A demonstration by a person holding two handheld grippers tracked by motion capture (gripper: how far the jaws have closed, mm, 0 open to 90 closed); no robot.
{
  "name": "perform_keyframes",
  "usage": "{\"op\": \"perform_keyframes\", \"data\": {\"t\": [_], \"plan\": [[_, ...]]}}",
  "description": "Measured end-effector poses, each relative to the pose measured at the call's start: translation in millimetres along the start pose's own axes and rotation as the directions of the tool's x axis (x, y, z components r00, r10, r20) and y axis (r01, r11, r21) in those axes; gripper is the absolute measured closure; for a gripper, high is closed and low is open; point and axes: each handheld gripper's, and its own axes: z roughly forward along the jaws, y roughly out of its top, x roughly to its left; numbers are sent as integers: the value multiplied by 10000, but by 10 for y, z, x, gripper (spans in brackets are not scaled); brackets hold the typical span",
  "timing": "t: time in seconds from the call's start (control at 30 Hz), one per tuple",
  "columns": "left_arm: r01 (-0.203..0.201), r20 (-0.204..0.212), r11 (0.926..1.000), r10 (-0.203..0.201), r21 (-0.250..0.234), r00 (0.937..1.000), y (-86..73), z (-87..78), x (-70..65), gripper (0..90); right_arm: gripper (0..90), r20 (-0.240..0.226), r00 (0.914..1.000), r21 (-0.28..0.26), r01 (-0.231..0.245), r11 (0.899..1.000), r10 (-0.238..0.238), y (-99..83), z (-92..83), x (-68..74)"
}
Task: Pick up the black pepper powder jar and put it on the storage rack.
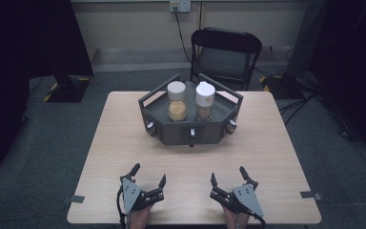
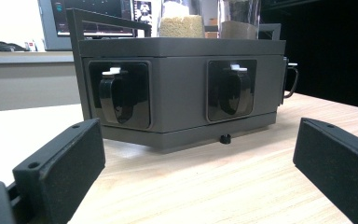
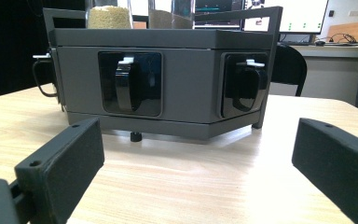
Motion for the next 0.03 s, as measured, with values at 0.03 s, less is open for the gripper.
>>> {"op": "perform_keyframes", "data": {"t": [0.03], "plan": [[1,0,10000,-1,-1,10000,0,0,0,14,10,8,10000,-5,-3,10000,3,-1,0,1]]}}
